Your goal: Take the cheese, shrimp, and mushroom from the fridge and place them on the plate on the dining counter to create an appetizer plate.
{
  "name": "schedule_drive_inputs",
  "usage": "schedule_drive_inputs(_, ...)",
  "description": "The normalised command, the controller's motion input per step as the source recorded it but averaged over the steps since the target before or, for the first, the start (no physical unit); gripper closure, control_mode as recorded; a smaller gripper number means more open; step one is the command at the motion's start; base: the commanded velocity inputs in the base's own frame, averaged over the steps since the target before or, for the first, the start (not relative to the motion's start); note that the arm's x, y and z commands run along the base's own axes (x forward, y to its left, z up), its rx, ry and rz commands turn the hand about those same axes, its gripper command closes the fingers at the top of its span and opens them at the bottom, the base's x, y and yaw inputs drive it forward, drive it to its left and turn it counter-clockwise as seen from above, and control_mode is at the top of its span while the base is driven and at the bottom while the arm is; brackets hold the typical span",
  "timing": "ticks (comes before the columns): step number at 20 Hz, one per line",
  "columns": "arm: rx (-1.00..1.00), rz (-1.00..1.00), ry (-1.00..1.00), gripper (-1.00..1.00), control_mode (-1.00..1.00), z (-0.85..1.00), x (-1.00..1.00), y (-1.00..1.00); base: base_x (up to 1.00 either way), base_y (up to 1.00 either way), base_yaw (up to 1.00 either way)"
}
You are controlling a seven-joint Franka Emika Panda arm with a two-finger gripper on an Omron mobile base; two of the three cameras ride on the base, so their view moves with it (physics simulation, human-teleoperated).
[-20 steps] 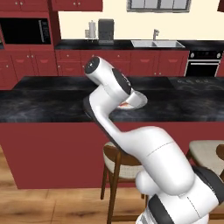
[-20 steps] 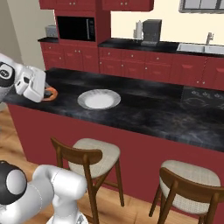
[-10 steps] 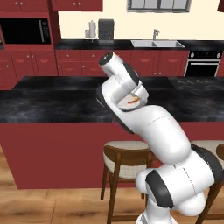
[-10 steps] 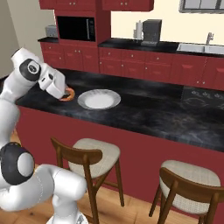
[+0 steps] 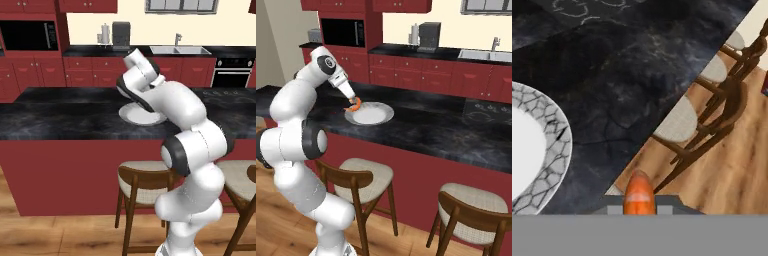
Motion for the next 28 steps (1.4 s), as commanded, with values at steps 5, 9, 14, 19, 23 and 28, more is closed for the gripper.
schedule_drive_inputs(5, 0.01, 0.0, 0.28, 1.0, -1.0, -0.43, 0.96, -0.12, 0.0, 0.0, 0.0)
schedule_drive_inputs(9, 0.0, 0.0, 0.05, 1.0, -1.0, -0.5, 0.69, -0.01, 0.0, 0.0, 0.0)
schedule_drive_inputs(14, 0.0, 0.01, -0.12, 1.0, -1.0, -0.34, 0.48, 0.0, 0.0, 0.0, 0.0)
schedule_drive_inputs(19, 0.06, 0.0, -0.17, 1.0, -1.0, -0.27, 0.28, 0.0, 0.0, 0.0, 0.0)
schedule_drive_inputs(23, 0.24, 0.0, -0.05, 1.0, -1.0, -0.19, 0.4, 0.0, 0.0, 0.0, 0.0)
schedule_drive_inputs(28, 0.19, 0.02, -0.02, 1.0, -1.0, -0.05, 0.21, 0.0, 0.0, 0.0, 0.0)
